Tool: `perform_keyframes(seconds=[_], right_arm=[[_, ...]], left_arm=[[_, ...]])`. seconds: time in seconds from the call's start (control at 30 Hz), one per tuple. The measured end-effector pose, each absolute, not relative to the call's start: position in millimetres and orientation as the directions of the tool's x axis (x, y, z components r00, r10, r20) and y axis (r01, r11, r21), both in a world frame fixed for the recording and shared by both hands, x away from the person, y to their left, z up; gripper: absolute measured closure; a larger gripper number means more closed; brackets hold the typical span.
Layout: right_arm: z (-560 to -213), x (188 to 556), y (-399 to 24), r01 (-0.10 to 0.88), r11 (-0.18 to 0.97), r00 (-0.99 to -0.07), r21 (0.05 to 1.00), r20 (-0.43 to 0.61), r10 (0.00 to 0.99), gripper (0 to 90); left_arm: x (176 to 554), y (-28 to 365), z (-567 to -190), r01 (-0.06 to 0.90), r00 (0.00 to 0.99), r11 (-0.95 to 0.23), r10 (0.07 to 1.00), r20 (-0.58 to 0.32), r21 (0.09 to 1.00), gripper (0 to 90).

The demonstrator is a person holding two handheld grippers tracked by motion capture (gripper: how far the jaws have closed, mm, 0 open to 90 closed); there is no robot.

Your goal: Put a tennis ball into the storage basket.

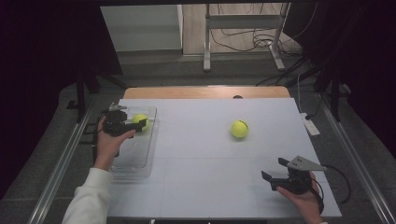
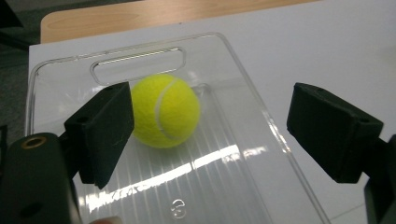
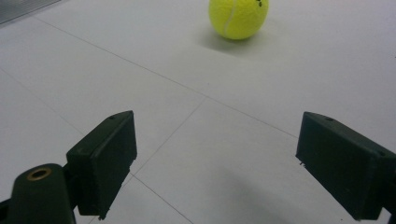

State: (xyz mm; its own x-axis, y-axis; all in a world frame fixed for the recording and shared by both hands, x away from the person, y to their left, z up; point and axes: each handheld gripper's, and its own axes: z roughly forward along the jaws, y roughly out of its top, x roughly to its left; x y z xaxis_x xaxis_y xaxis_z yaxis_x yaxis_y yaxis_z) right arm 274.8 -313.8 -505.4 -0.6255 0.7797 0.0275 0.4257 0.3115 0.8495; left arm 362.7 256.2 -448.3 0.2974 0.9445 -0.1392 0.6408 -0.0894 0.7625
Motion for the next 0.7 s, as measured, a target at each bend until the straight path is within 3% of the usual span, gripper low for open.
perform_keyframes(seconds=[0.7], right_arm=[[-508, 281, -315, 0.44, 0.301, -0.614, 0.846, 0.04, 0.788, 12.4]], left_arm=[[320, 226, -444, 0.565, 0.47, -0.119, 0.86, -0.2, 0.816, 16.7]])
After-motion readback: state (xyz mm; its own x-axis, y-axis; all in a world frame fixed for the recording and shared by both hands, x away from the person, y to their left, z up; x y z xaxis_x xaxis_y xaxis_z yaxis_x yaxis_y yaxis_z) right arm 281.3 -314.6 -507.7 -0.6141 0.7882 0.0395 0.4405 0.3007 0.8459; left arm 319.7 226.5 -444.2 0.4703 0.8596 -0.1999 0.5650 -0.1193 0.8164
